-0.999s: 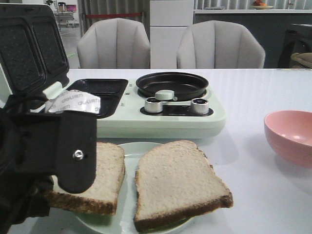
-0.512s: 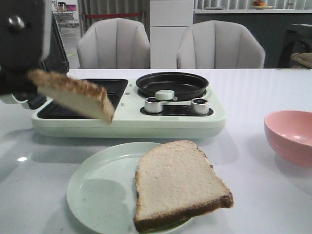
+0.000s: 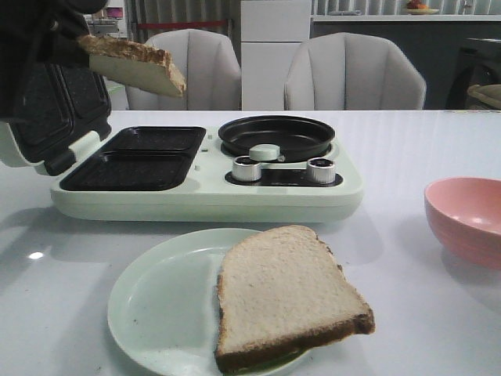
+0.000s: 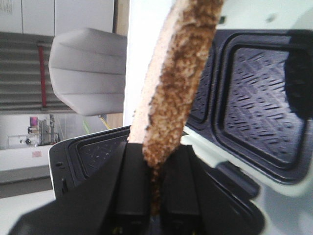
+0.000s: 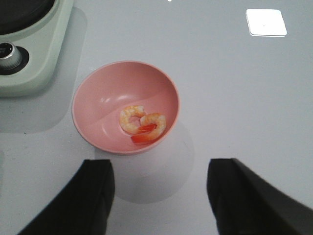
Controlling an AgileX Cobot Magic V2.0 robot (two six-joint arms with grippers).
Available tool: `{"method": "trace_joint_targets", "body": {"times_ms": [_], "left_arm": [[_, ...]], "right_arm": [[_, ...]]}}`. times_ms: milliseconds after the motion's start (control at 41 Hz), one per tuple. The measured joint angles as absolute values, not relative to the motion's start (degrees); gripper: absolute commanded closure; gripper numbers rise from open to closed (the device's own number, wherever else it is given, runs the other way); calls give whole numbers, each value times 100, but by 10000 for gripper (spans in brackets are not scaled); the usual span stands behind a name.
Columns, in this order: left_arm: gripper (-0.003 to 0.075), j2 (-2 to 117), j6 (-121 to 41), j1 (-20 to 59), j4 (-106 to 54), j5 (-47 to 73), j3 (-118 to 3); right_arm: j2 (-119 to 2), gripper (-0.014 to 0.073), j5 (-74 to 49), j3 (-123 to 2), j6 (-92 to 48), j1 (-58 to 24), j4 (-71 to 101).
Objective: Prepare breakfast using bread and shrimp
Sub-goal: 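Lift the bread slice and lay it in the sandwich maker tray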
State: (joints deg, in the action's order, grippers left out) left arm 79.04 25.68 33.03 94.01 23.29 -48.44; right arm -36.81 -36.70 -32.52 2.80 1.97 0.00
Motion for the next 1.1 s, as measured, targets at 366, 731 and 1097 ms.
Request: {"method": "trace_joint_targets", "body": {"times_ms": [366,731,1097], "left_arm": [[620,9697,2568,2590,9465,2004,-6618],[620,11343,2578,2031,9498,1350,-8097],[619,11952,2578,1712,9550,861,-8373]], "right_arm": [[-3681,70,-3670,-3252,280,197,0],[-3681,70,-3670,-3252,280,197,0],[-3681,70,-3670,-3252,280,197,0]]}}
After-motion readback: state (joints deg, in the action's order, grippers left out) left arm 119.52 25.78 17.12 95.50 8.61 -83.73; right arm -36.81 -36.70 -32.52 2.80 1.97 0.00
